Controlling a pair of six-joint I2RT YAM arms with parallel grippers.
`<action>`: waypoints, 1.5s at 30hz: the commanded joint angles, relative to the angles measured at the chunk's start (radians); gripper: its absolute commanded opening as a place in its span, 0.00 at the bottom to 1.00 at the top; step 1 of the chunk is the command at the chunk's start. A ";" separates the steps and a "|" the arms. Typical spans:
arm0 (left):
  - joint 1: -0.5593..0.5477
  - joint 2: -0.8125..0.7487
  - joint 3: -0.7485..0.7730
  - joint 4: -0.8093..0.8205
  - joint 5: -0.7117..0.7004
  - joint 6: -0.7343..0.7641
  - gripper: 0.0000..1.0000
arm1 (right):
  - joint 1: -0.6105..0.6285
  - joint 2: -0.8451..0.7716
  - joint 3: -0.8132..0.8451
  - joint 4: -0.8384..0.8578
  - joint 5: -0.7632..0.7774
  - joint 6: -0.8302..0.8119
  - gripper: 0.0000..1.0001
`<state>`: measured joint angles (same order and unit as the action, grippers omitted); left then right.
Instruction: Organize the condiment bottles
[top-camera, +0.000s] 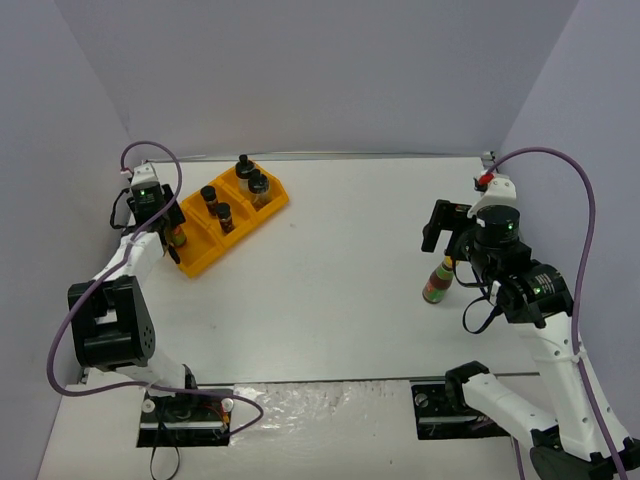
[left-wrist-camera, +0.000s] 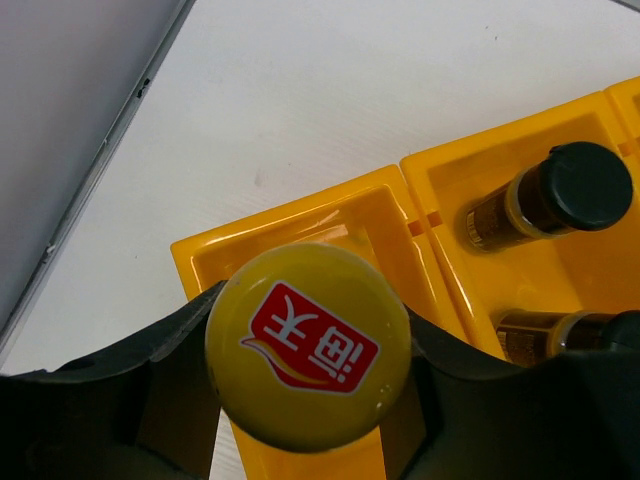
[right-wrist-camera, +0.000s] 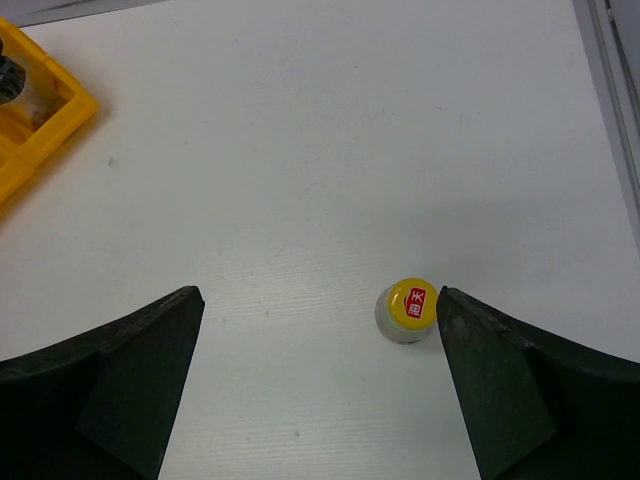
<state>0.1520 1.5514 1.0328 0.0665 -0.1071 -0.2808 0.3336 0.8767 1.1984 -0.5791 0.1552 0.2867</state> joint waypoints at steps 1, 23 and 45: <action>0.008 -0.021 0.048 0.239 -0.043 -0.013 0.00 | -0.007 -0.002 -0.015 0.076 -0.008 0.001 1.00; 0.007 0.038 0.044 0.262 -0.032 -0.050 0.05 | -0.008 -0.018 -0.048 0.085 -0.011 0.014 1.00; -0.006 -0.083 0.002 0.180 -0.165 -0.081 0.79 | -0.008 -0.024 -0.047 0.087 -0.022 0.019 1.00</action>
<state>0.1518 1.5854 1.0157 0.2330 -0.1819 -0.3290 0.3332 0.8570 1.1404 -0.5560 0.1428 0.2945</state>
